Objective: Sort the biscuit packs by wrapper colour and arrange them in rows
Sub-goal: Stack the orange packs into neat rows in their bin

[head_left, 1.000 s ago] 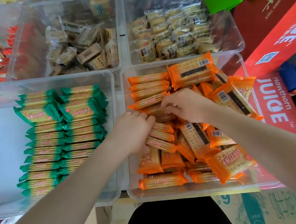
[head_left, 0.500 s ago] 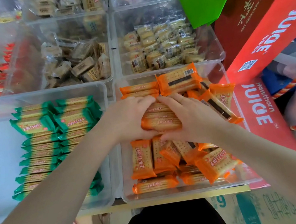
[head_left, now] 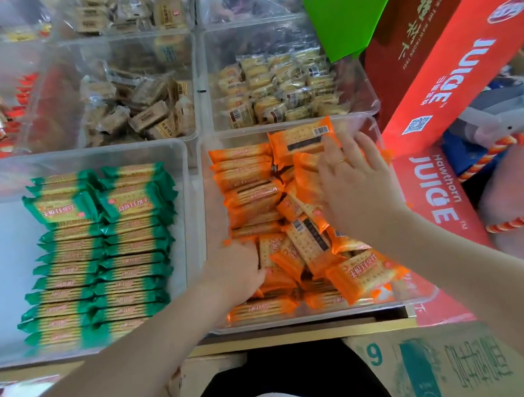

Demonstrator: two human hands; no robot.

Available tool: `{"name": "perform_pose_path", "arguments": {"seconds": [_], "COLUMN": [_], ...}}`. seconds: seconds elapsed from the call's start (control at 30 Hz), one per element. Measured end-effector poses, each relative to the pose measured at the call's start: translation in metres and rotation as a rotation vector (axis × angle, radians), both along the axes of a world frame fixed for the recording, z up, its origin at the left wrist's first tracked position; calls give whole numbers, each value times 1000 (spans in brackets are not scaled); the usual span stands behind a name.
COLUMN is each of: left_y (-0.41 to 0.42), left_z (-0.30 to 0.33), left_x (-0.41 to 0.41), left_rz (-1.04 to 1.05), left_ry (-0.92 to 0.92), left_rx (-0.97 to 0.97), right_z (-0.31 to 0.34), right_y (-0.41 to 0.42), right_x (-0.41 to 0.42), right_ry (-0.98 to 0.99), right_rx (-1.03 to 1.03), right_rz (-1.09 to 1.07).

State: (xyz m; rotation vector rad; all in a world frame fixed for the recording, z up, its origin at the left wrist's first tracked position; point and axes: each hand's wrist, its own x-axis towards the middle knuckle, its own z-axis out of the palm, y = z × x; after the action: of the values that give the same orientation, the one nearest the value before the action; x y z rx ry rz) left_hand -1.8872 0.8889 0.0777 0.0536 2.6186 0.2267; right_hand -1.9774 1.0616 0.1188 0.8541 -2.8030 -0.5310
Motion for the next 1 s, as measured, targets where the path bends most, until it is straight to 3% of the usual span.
{"name": "perform_pose_path", "arguments": {"seconds": [0.13, 0.23, 0.47, 0.57, 0.67, 0.8, 1.0], "left_y": [9, 9, 12, 12, 13, -9, -33], "left_z": [-8, -14, -20, -15, -4, 11, 21], "left_x": [5, 7, 12, 13, 14, 11, 6], "left_rz": [2, 98, 351, 275, 99, -72, -150], "left_ry": [-15, 55, 56, 68, 147, 312, 225], "left_rx": [-104, -16, 41, -10, -94, -202, -128], "right_z": [-12, -17, -40, -47, -52, -56, -58], "right_y": [-10, -13, -34, -33, -34, -42, -48], "right_x": [7, 0, -7, -9, -16, -15, -8], "right_ry": [-167, -226, -133, -144, -298, -428, -461], "right_rx": [193, 269, 176, 206, 170, 233, 356], "right_rz": [291, 472, 545, 778, 945, 907, 841]}}
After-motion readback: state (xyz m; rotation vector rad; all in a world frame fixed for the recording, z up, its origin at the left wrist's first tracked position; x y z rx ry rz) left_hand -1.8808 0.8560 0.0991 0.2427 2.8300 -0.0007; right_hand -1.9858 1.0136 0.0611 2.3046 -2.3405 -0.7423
